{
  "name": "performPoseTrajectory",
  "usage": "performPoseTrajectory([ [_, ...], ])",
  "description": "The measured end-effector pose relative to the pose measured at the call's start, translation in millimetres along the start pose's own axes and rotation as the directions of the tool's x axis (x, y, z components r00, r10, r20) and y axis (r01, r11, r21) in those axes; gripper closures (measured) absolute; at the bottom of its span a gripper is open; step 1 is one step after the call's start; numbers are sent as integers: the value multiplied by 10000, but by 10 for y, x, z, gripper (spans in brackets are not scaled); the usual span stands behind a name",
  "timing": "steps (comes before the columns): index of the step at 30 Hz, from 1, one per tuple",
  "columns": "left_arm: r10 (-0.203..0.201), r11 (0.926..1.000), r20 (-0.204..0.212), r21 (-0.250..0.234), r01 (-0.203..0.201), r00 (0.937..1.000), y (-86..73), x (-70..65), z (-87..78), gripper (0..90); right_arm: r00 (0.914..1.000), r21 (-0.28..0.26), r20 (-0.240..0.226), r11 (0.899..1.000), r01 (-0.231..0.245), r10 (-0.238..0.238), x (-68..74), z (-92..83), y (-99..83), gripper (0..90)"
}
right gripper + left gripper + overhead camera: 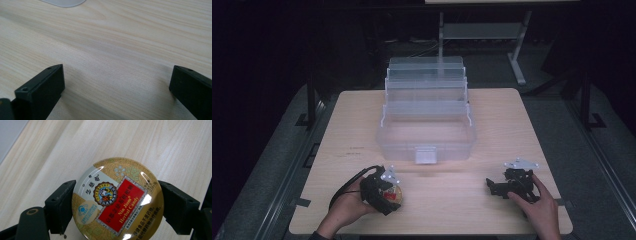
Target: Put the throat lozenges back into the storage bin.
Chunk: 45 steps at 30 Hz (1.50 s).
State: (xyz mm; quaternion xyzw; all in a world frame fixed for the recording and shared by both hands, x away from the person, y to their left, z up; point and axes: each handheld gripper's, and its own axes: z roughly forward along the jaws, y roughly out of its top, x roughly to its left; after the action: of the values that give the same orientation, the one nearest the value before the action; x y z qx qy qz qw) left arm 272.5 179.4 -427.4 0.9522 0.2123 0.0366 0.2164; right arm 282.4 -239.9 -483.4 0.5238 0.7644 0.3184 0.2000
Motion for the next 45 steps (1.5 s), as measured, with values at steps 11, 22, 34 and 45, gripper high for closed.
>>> performPoseTrajectory([
  [11,-8,9997,-120,-235,5,9999,39,57,-120,194,10000,1,-1,10000,3,-3,0,0,0,0],
  [22,-80,9989,-207,-469,70,9998,77,102,-197,194,10000,-1,0,10000,4,-4,0,0,0,0],
  [34,-64,9977,-341,-684,40,9994,145,148,-267,194,10000,-1,-1,10000,1,-1,0,0,0,0],
  [45,32,9972,-349,-744,-58,9994,243,201,-324,194,10000,0,-1,10000,1,-1,0,0,0,0],
])
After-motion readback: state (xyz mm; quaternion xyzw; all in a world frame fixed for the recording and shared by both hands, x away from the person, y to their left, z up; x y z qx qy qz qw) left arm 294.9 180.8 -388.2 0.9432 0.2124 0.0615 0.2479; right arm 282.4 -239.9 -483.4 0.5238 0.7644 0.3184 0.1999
